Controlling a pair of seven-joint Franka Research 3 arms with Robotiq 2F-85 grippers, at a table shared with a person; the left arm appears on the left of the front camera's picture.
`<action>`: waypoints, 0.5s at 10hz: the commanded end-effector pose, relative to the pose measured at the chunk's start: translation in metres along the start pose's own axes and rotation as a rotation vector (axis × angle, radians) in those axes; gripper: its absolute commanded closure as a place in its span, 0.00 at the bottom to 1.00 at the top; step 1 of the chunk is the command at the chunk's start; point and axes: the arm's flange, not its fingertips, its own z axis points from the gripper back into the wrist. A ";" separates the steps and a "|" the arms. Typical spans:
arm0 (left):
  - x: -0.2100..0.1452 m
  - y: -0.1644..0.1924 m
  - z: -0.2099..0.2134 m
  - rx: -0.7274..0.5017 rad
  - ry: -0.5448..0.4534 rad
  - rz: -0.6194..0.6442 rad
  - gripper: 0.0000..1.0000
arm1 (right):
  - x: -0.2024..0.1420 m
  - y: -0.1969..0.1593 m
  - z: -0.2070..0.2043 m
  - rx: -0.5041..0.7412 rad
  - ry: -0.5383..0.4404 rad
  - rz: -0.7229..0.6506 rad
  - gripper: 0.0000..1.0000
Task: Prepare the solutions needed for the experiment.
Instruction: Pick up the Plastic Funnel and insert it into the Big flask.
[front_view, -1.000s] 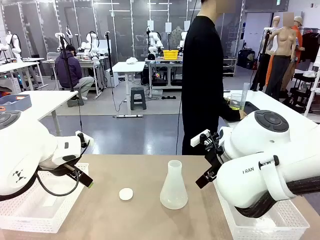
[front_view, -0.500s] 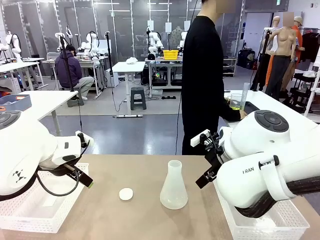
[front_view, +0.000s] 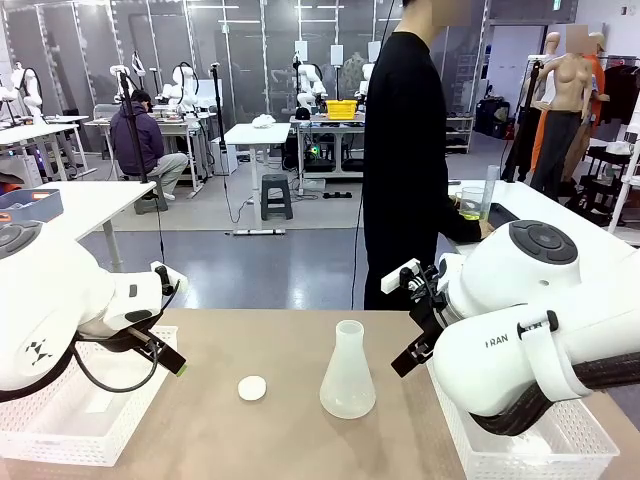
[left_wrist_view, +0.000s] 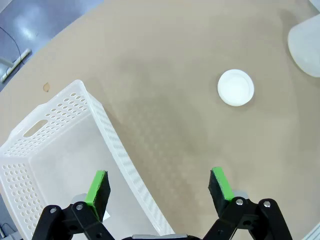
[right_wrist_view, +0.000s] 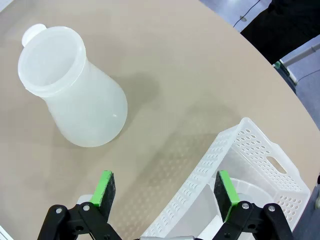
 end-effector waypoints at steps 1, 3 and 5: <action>0.000 0.000 0.000 0.000 0.000 0.001 0.00 | 0.000 0.000 0.000 0.000 0.000 -0.002 0.00; 0.000 0.000 0.000 0.000 0.000 0.000 0.00 | 0.000 0.000 0.000 0.000 0.000 0.000 0.00; 0.006 0.026 -0.008 -0.166 -0.048 0.050 0.00 | 0.006 -0.024 -0.002 0.131 -0.076 -0.148 0.00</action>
